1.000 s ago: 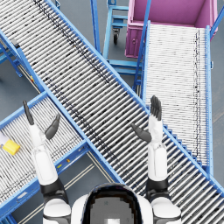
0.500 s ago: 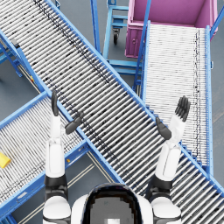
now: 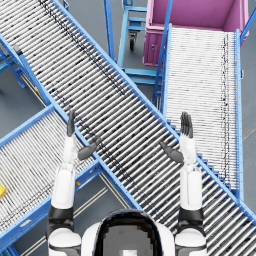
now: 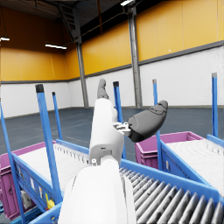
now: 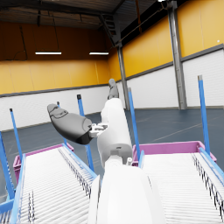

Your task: Pick up the oil and place it on the left assembly line, put the cola on the right, and keep Sprite still

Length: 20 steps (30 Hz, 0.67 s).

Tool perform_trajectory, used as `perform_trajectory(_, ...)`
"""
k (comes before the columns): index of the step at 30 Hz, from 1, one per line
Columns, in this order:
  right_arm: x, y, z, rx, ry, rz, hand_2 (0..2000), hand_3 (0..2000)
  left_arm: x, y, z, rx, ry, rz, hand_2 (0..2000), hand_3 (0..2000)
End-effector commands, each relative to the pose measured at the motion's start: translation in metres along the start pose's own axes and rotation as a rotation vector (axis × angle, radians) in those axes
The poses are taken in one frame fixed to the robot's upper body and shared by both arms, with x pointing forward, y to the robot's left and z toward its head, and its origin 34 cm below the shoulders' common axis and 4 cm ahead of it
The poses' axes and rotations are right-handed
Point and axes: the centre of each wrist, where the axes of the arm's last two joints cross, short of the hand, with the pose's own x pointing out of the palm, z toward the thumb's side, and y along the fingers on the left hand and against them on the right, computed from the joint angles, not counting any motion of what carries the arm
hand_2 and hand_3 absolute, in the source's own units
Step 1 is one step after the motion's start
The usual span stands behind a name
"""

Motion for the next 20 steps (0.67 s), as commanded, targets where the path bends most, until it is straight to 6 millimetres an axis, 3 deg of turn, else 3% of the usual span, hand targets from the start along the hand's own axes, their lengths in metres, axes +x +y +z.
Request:
perform_trajectory(1,0.001,0.002,-0.003,0.02,-0.003,0.019,0,0,0.001,-0.002,-0.002,-0.016,-0.024,-0.006,0,0)
perform_trajectory(8,0.011,0.02,-0.023,0.191,-0.034,0.163,0,0,0.01,-0.022,-0.016,-0.158,-0.217,-0.048,0,0)
perform_trajectory(20,0.012,0.024,-0.028,0.228,-0.042,0.191,0,0,0.012,-0.027,-0.019,-0.19,-0.258,-0.055,0,0)
